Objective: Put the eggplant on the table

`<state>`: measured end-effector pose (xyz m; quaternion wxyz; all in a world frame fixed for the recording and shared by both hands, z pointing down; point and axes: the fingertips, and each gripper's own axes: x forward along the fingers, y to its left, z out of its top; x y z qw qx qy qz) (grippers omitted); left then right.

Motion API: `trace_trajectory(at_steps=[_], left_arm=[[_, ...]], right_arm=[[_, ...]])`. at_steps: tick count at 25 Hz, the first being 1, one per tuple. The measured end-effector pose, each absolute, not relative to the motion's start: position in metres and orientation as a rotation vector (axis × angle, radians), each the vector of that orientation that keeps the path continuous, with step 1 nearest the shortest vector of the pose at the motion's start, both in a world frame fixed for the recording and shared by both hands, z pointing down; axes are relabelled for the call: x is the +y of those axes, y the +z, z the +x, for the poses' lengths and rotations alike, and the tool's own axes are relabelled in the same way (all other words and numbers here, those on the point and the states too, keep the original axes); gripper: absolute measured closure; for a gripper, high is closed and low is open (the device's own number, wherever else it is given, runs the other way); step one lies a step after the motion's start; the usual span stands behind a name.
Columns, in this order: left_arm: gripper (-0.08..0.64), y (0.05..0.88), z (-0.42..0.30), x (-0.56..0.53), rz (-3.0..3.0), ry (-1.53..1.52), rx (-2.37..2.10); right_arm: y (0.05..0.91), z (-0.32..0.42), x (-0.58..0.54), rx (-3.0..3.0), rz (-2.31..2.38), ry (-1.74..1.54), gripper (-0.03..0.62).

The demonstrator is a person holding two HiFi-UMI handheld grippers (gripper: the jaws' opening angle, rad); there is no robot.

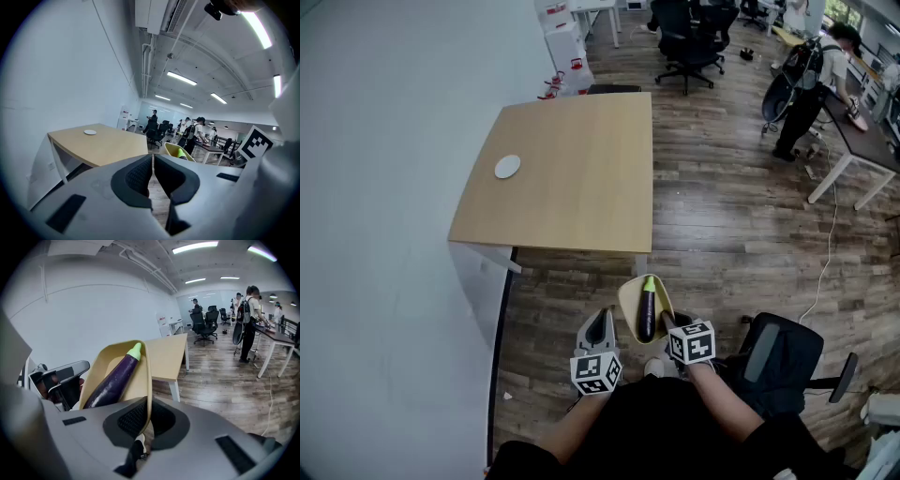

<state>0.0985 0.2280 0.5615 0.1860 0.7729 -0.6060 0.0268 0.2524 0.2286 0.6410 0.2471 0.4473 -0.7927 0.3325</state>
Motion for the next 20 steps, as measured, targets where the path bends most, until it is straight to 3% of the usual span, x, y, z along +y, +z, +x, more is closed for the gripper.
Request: trace_trajectory(at_steps=[11, 20], left_arm=[[0.537, 0.569, 0.095, 0.238, 2.133, 0.062, -1.745], [0.537, 0.587, 0.057, 0.203, 2.091, 0.062, -1.707]], right_arm=[[0.656, 0.256, 0.225, -2.154, 1.21, 0.93, 0.531], [0.66, 0.215, 0.183, -2.154, 1.156, 1.001, 0.531]])
